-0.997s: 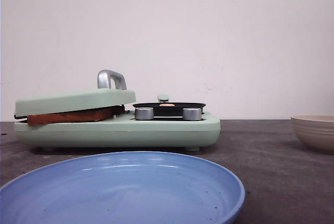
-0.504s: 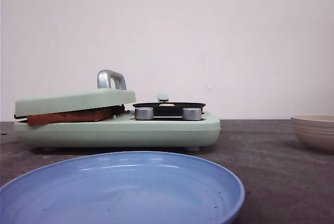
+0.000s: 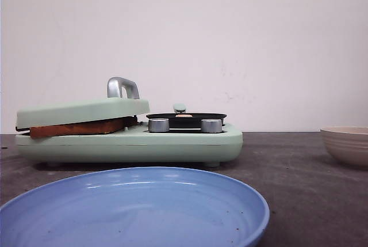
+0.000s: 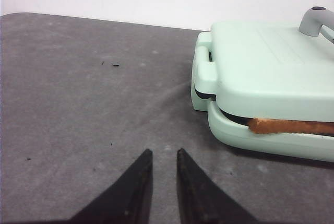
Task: Make breakfast with bread and shrimp
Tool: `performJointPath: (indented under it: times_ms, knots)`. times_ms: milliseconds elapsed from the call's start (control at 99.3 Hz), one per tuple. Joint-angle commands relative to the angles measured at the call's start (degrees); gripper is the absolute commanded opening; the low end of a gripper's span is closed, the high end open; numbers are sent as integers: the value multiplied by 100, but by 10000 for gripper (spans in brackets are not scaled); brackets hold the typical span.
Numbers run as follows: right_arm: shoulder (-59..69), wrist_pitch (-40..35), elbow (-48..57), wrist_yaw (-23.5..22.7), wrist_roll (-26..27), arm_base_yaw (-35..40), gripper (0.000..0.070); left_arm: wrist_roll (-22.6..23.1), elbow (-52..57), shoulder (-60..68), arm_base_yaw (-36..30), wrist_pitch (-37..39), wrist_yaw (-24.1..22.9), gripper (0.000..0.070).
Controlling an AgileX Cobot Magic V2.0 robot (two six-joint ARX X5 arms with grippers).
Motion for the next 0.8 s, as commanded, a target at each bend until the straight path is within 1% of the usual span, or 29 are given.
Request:
performJointPath:
  times_ms: [0, 151, 222, 322, 785]
  knots:
    - [-9, -140, -13, -37, -44, 24, 0, -33, -101, 0, 11, -35, 9, 0]
    - [-11, -667, -13, -444, -44, 175, 0, -33, -101, 0, 11, -35, 9, 0]
    - [-11, -656, -13, -599, -42, 271, 0, -33, -98, 0, 11, -35, 9, 0]
    - [-11, -669, -13, -527, -42, 376, 0, -33, -98, 0, 11, -37, 9, 0]
    - [-11, -654, -13, -535, -42, 376, 0, -33, -98, 0, 11, -37, 11, 0]
